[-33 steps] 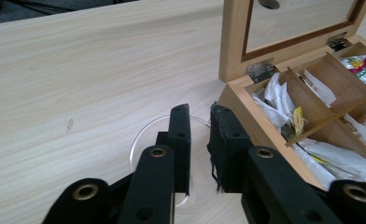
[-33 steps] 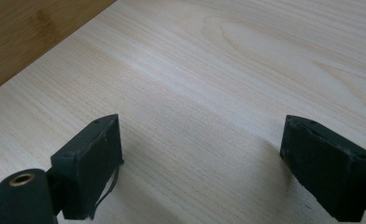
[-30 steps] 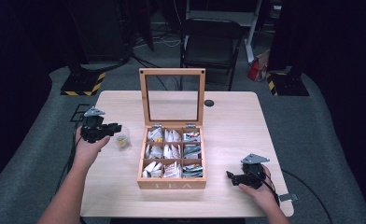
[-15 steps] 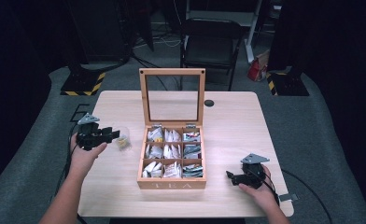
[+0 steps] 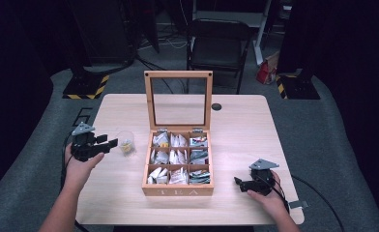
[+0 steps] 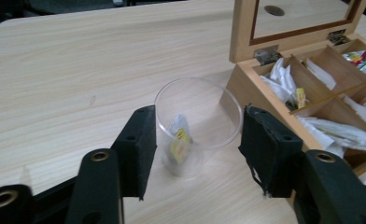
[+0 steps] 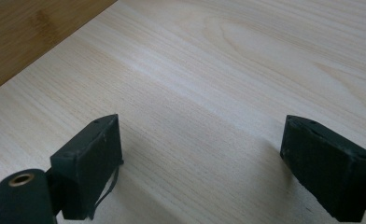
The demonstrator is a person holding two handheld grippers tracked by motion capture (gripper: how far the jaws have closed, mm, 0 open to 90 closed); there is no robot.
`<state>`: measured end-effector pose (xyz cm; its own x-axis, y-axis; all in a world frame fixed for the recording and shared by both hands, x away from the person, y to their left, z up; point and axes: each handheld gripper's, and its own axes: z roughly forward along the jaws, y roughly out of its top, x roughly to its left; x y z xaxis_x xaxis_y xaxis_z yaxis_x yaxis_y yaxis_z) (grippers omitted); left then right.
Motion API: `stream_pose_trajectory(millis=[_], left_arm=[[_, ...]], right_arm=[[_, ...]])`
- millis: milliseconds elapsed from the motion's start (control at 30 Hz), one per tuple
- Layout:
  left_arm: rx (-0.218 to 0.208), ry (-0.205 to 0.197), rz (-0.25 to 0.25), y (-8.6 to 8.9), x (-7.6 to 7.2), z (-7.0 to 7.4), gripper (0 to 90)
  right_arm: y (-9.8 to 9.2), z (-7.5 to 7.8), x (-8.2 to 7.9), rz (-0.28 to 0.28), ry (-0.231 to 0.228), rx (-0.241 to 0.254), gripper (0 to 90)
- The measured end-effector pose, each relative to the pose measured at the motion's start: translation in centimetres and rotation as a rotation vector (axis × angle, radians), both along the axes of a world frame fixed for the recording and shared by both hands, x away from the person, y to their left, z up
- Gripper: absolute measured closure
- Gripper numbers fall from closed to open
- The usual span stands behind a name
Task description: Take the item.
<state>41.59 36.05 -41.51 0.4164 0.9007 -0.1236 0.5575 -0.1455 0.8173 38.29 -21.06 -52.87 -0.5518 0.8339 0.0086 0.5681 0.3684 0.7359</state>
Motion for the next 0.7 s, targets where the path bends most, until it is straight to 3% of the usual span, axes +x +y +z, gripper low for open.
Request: stream_pose_trajectory(millis=[233, 700], left_arm=[[-0.003, -0.006, 0.005, 0.5, -1.1, -1.0, 37.6], [-0.015, 0.023, 0.002, 0.2, -2.1, -4.0, 36.2]], right_arm=[[0.0, 0.0, 0.0, 0.0, 0.001, -0.001, 11.8], [0.0, 0.0, 0.0, 0.0, 0.0, 0.0, 11.9]])
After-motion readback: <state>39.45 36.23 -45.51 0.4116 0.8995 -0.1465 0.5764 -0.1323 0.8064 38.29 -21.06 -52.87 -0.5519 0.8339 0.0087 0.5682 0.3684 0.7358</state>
